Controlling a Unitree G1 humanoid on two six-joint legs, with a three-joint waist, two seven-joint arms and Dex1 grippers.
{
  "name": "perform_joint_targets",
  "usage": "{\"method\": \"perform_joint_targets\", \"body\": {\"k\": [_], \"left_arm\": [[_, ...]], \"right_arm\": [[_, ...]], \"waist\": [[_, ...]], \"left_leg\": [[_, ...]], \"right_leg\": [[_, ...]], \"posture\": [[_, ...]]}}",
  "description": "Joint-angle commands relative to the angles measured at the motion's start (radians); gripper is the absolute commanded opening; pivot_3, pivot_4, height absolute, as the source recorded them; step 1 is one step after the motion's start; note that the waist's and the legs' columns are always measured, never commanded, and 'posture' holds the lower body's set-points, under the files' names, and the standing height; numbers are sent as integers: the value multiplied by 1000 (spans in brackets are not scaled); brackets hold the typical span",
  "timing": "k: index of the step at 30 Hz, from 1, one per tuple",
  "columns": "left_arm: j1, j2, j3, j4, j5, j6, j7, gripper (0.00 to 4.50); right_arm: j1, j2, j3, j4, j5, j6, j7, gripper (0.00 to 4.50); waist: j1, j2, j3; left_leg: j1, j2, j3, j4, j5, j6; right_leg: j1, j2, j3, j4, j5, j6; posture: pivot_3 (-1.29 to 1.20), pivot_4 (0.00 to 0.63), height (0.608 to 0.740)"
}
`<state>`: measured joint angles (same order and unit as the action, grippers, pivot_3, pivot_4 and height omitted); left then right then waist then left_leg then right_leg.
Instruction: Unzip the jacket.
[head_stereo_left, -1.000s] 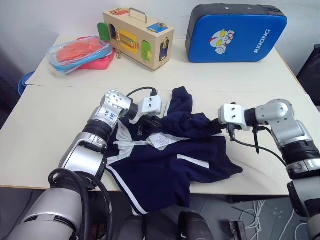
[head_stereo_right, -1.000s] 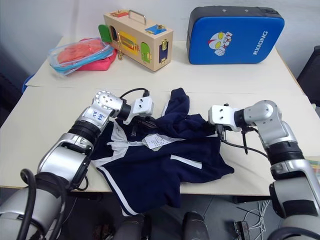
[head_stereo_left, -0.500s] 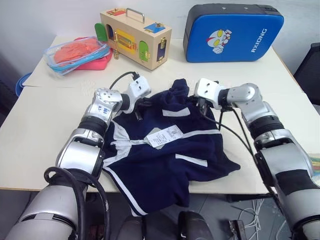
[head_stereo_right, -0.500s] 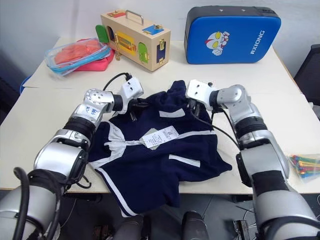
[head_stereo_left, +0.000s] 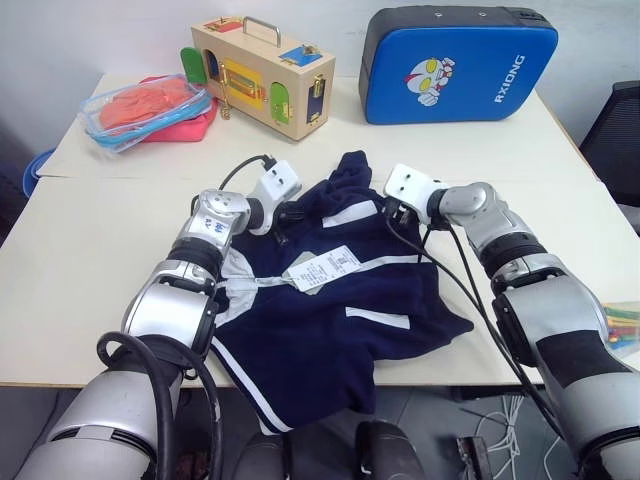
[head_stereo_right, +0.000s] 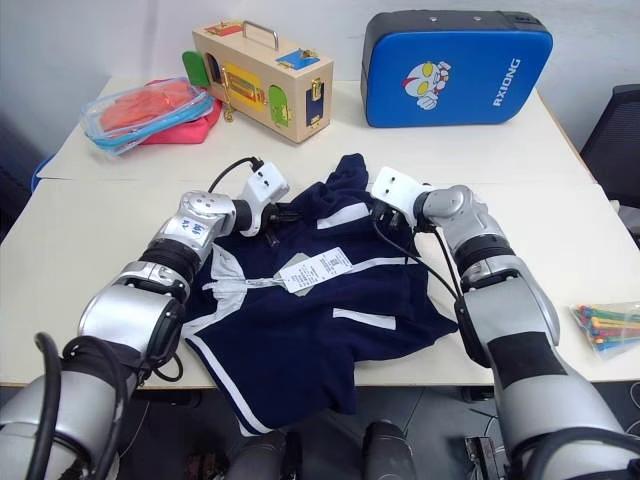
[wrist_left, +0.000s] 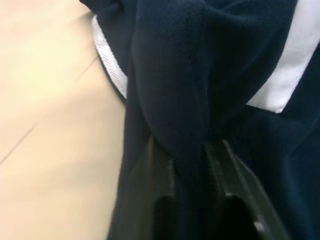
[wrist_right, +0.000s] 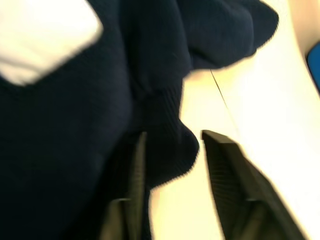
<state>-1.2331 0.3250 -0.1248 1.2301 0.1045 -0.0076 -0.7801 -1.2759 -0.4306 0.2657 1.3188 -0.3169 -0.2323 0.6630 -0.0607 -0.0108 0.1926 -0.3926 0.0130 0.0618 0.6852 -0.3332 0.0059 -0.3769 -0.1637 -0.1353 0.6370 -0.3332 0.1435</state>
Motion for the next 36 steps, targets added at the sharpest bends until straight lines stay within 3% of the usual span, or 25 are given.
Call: {"method": "perform_joint_targets", "body": {"k": [1,6,9,10,16,21,25,29,30,36], "left_arm": [[3,23,21,-32,-12,-4,-39,1772],[18,96,38,-100,-20,-22,-82,3396],[36,152,71,-195,-59,-6,-141,4349],[49,173,91,-255,-91,21,-186,4459],[261,339,161,-844,-350,360,-487,4459],[519,514,201,-1295,-512,596,-557,4459],[627,567,192,-1349,-480,546,-523,4459],[643,517,135,-1278,-439,467,-483,4459],[652,507,121,-1268,-433,440,-489,4500],[675,475,66,-1164,-358,303,-473,2629]], "right_arm": [[-10,-38,-39,-13,20,12,13,2910],[-23,-92,-90,-42,59,-3,79,4500],[-30,-129,-127,-76,98,-24,144,4500],[-26,-143,-142,-99,120,-40,185,4500],[96,-217,-202,-366,243,-75,406,4500],[403,-272,-206,-962,386,84,525,4500],[581,-311,-199,-1274,441,183,558,4500],[667,-312,-174,-1398,431,213,537,4500],[685,-306,-165,-1419,427,218,528,4129],[718,-271,-119,-1479,404,250,467,2202]], "waist": [[0,0,0],[-3,0,0],[-4,0,0],[-5,0,0],[-19,0,0],[-15,1,0],[11,1,1],[43,1,1],[51,1,1],[59,1,1]], "left_leg": [[0,0,0,0,0,0],[0,0,0,0,0,0],[0,0,0,-1,0,0],[0,0,0,-1,0,0],[1,0,-1,-2,0,0],[1,0,-12,-2,0,0],[2,0,-10,-1,1,-1],[3,0,-8,2,2,-1],[3,0,-8,3,2,-1],[1,-1,-4,3,1,0]], "right_leg": [[0,0,0,0,0,0],[0,0,0,0,0,0],[-1,0,0,0,0,0],[-1,0,0,0,0,0],[0,0,1,0,0,0],[0,0,4,0,0,0],[1,0,5,0,0,0],[3,0,6,0,0,0],[3,0,6,0,0,0],[2,0,5,-1,0,0]], "posture": [[0,150,740],[0,150,740],[0,150,740],[0,150,740],[0,150,740],[0,150,740],[0,150,740],[0,150,740],[0,150,740],[0,150,740]]}}
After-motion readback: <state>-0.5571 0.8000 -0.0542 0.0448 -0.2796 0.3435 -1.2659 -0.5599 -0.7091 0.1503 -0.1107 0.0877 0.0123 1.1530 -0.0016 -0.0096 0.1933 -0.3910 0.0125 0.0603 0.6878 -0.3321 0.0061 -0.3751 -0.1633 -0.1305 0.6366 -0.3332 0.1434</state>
